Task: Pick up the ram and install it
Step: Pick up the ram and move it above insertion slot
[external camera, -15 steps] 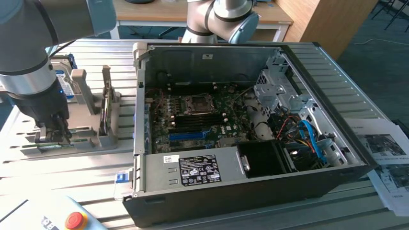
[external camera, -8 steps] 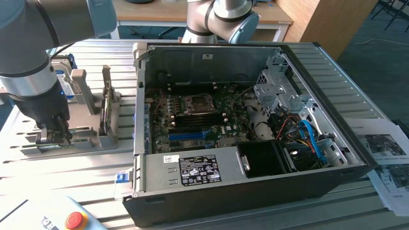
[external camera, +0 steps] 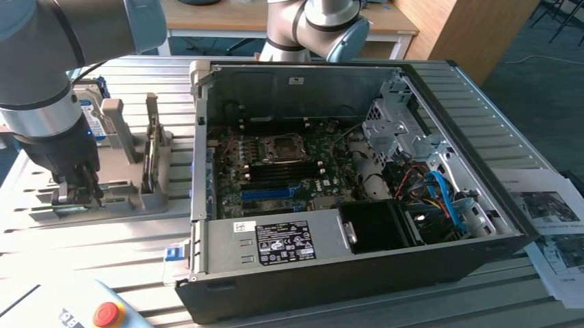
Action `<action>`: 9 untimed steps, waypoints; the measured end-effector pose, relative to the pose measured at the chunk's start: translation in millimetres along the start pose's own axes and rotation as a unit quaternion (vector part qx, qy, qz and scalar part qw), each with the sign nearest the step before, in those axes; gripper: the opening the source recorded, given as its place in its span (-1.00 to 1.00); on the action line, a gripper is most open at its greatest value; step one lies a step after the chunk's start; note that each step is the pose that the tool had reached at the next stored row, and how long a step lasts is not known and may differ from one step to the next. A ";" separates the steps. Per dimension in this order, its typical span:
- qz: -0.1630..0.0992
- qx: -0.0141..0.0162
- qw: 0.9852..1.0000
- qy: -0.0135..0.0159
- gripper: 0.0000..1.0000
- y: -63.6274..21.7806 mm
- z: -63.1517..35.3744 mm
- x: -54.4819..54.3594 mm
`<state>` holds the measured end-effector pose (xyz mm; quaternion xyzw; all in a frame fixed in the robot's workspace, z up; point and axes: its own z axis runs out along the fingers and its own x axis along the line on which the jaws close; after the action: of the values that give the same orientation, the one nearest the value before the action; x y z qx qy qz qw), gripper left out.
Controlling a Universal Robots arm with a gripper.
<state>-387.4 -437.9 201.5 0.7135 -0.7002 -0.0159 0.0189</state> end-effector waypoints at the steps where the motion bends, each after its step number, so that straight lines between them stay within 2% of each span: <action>1: 0.000 0.000 1.000 0.000 -0.53 0.0 0.0 0.0; 9: -0.005 0.000 1.000 0.000 -0.53 0.0 -0.1 0.0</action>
<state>-387.4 -437.9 201.6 0.7168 -0.6968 -0.0158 0.0191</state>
